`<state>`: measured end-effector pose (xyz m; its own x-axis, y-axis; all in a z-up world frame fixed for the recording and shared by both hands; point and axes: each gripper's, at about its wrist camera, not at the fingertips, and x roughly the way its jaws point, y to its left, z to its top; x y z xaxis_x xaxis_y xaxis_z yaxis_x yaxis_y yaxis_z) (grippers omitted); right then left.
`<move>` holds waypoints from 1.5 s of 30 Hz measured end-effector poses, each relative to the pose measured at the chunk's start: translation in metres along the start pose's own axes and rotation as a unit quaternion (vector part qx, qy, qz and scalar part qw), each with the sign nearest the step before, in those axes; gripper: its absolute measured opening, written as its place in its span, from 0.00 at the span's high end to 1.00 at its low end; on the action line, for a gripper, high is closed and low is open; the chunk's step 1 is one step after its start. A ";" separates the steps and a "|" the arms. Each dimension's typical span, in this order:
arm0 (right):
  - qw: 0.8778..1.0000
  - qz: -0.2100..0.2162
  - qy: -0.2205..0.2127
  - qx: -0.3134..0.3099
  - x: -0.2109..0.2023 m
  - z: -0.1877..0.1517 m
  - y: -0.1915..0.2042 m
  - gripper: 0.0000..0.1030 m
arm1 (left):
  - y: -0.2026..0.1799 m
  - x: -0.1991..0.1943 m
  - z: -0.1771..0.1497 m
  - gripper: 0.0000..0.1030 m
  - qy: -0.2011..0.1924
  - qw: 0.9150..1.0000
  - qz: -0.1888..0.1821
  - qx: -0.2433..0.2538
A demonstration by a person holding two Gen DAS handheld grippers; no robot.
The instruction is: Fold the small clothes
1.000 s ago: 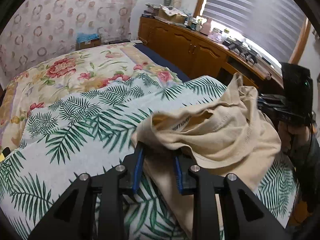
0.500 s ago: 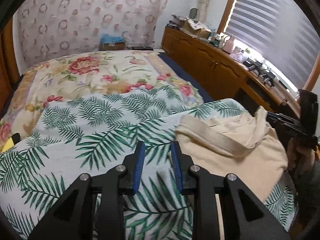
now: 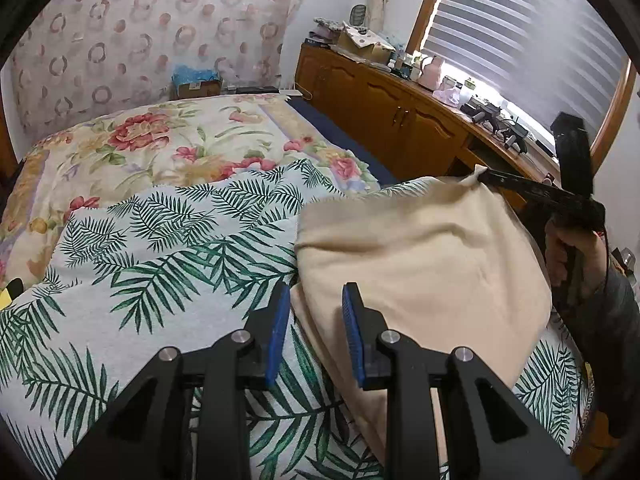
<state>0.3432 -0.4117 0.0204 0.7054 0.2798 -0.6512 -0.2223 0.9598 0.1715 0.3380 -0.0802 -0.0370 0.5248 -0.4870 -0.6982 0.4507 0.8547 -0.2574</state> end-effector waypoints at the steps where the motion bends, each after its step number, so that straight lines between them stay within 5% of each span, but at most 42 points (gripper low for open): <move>1: 1.000 -0.020 0.003 0.013 0.002 0.001 -0.005 0.99 | 0.000 0.001 0.000 0.76 0.002 1.000 -0.001 0.000; 6: 0.999 -0.032 0.010 0.012 -0.002 -0.004 -0.007 0.94 | 0.002 0.006 0.000 0.76 0.009 1.000 -0.002 0.001; 13: 0.998 -0.041 0.032 -0.029 -0.014 -0.020 0.013 0.45 | 0.001 0.015 -0.004 0.74 0.025 1.000 0.000 0.002; 16: 0.998 -0.038 0.044 -0.031 -0.020 -0.033 0.019 0.42 | -0.002 0.020 -0.007 0.73 0.036 0.999 0.000 0.005; 28: 0.996 -0.008 0.088 0.008 -0.025 -0.070 0.012 0.40 | -0.007 0.030 -0.009 0.66 0.062 0.998 -0.002 0.008; 38: 0.996 0.019 0.084 0.016 -0.016 -0.077 0.019 0.40 | 0.006 0.032 -0.007 0.73 0.050 0.997 -0.055 -0.035; 42: 0.995 0.042 0.084 0.014 -0.014 -0.077 0.025 0.56 | 0.003 0.031 -0.009 0.90 0.047 0.996 -0.067 -0.032; 45: 0.993 0.073 0.086 0.017 -0.013 -0.077 0.027 0.73 | -0.006 0.019 -0.008 0.91 0.024 0.998 -0.063 -0.016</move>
<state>0.2764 -0.3915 -0.0234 0.5408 0.4098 -0.7346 -0.2887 0.9107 0.2955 0.3398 -0.0933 -0.0542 0.4292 -0.5829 -0.6900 0.4873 0.7926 -0.3665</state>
